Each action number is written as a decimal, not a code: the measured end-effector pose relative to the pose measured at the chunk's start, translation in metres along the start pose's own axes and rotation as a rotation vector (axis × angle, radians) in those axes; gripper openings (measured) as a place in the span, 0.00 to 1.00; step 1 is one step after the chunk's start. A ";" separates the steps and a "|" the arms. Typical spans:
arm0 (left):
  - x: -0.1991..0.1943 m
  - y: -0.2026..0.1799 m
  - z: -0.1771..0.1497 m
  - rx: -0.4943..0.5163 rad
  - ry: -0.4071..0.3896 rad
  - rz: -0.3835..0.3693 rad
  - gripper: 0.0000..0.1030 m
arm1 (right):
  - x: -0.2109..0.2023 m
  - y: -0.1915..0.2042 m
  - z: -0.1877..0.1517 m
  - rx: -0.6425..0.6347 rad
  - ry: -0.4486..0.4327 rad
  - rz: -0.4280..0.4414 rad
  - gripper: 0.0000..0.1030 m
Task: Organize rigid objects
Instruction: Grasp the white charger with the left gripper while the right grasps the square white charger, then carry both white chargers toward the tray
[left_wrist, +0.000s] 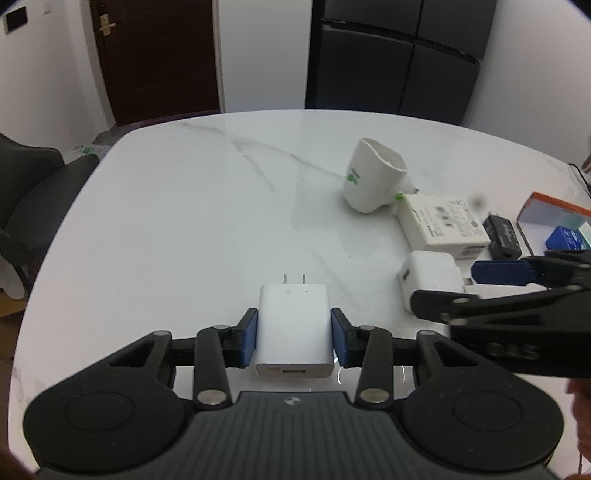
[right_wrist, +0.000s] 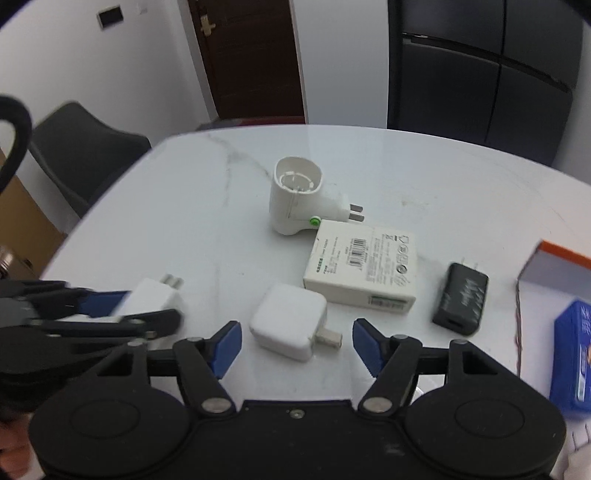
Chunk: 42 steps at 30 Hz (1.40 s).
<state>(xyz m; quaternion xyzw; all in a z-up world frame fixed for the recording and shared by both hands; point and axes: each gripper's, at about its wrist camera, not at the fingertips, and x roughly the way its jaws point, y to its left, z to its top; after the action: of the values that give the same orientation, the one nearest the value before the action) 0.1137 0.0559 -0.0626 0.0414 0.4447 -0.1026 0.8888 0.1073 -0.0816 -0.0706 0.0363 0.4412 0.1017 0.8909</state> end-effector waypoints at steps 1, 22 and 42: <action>-0.001 0.002 0.000 -0.006 0.002 0.002 0.40 | 0.004 0.001 0.001 -0.006 0.008 -0.001 0.77; -0.021 -0.010 -0.005 -0.058 -0.012 0.001 0.40 | -0.019 0.009 -0.003 -0.029 0.001 -0.065 0.49; -0.081 -0.058 -0.016 -0.071 -0.053 0.021 0.40 | -0.121 -0.011 -0.028 0.024 -0.049 -0.084 0.49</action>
<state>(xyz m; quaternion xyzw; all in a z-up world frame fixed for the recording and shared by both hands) 0.0411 0.0140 -0.0065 0.0119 0.4237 -0.0783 0.9023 0.0155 -0.1190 0.0048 0.0309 0.4216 0.0582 0.9044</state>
